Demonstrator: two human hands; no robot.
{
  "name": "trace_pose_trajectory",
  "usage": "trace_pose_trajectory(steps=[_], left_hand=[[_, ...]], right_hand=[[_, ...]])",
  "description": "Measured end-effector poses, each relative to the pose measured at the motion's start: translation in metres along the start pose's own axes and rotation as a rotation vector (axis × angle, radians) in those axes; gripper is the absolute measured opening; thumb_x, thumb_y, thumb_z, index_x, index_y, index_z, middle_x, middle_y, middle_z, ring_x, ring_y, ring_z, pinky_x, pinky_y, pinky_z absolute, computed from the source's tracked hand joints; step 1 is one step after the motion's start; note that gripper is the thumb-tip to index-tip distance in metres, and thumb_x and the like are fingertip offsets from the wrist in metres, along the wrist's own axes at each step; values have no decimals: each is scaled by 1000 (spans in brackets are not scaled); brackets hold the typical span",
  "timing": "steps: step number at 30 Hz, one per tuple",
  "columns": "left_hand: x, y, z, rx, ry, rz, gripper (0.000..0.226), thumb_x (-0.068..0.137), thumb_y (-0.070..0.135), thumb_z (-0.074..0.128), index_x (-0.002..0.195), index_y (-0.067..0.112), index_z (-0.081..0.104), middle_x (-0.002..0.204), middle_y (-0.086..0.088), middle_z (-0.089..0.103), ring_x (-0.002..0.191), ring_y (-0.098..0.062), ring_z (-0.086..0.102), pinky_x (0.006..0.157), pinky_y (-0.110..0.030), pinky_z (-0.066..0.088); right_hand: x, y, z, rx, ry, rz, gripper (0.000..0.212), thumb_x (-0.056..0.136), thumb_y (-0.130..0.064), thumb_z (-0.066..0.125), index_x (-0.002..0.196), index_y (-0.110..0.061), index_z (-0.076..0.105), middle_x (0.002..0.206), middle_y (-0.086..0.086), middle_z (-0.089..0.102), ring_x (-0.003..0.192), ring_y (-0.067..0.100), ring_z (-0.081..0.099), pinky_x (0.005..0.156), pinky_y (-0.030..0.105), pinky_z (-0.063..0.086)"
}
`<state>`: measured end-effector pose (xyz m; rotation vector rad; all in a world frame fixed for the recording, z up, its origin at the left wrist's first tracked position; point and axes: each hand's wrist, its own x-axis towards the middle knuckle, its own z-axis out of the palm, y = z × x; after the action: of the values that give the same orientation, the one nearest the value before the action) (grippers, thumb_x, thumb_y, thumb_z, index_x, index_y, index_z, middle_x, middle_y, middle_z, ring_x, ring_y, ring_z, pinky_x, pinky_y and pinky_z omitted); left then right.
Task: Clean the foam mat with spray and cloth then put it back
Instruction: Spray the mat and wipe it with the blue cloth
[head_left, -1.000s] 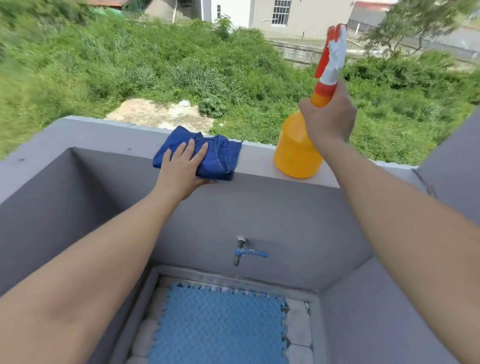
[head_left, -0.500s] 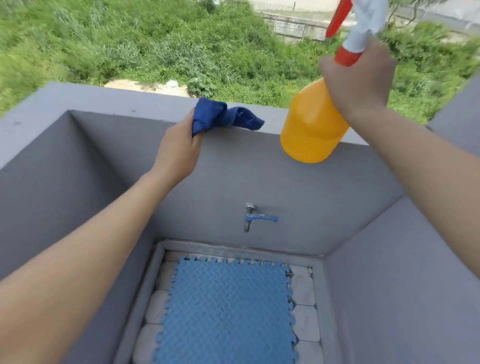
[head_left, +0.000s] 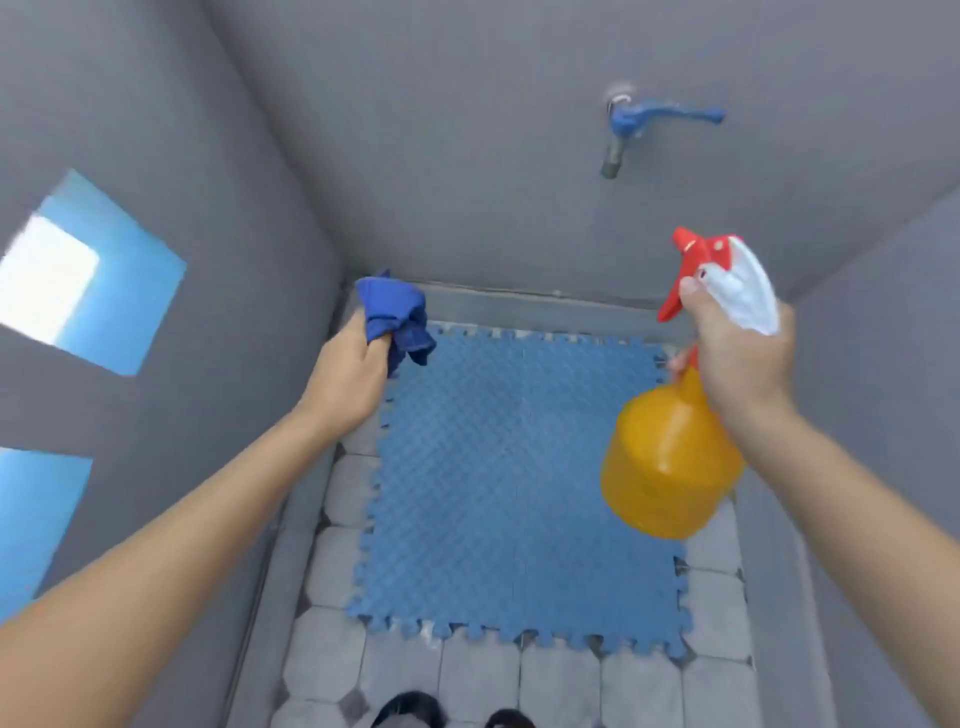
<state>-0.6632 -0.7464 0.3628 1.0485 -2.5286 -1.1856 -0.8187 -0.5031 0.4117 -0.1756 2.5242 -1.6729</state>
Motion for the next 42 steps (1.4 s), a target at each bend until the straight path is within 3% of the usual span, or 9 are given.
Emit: trace_pose_trajectory(steps=[3, 6, 9, 13, 15, 20, 26, 34, 42], left_hand=[[-14, -101, 68, 16, 40, -19, 44, 96, 11, 32, 140, 13, 39, 119, -13, 59, 94, -30, 55, 70, -19, 41], [-19, -195, 134, 49, -19, -37, 50, 97, 19, 33, 146, 13, 29, 151, -15, 34, 126, -36, 42, 97, -42, 37], [-39, -263, 189, 61, -92, 19, 61, 96, 13, 40, 152, 13, 17, 160, -9, 10, 141, -27, 29, 108, -33, 27], [-71, -326, 256, 137, -202, 191, 79, 89, -1, 39, 150, 28, -2, 157, 3, -24, 147, -21, 10, 110, -31, 27], [-79, -351, 292, 250, -235, 304, 81, 82, 12, 36, 152, 22, -3, 157, 0, -24, 148, -21, -4, 118, -36, 11], [-79, -380, 335, 325, -119, 264, 95, 82, 39, 47, 151, 6, -8, 160, -12, -6, 148, -22, -3, 117, -36, 2], [-63, -380, 321, 274, 35, 179, 82, 77, 16, 21, 149, 24, -16, 158, 4, -19, 145, -9, -16, 117, -27, -11], [-22, -391, 298, 257, 137, 73, 86, 77, -10, 43, 152, 11, 8, 160, -4, 2, 144, -8, -8, 119, -32, -6], [-21, -403, 283, 337, -67, 207, 101, 78, 74, 32, 152, 20, -11, 154, 12, -20, 144, -8, -19, 119, -31, -8]], right_hand=[[-37, 98, 31, -56, -59, 50, 37, 94, -35, 59, 69, -62, 61, 74, 4, 62, 40, 18, 57, 52, 33, 50], [-55, 188, 65, -92, -39, 78, 23, 96, -30, 58, 75, -26, 67, 70, 13, 61, 41, 19, 56, 44, 17, 43], [-66, 251, 101, -145, -42, 75, 33, 97, -24, 58, 79, 3, 60, 61, 32, 56, 51, 27, 58, 38, 10, 36], [-66, 306, 151, -224, -99, 28, 35, 96, -26, 57, 73, -1, 56, 57, 22, 54, 55, 34, 61, 52, 36, 55], [-62, 323, 171, -285, -157, 3, 35, 94, -28, 56, 67, -7, 52, 54, 12, 51, 59, 39, 58, 57, 52, 55], [-55, 344, 200, -345, -226, 25, 40, 94, -27, 55, 61, -4, 50, 54, 15, 53, 61, 41, 64, 59, 53, 55], [-53, 336, 203, -342, -295, 75, 38, 96, -28, 55, 62, -11, 51, 51, 3, 51, 48, 24, 64, 52, 36, 57], [-68, 343, 198, -332, -289, 88, 38, 94, -36, 54, 71, -6, 59, 70, 15, 66, 71, 38, 65, 69, 51, 58], [-82, 334, 191, -229, -588, 209, 46, 73, -56, 77, 85, -16, 55, 70, -4, 51, 57, 17, 60, 55, 28, 48]])
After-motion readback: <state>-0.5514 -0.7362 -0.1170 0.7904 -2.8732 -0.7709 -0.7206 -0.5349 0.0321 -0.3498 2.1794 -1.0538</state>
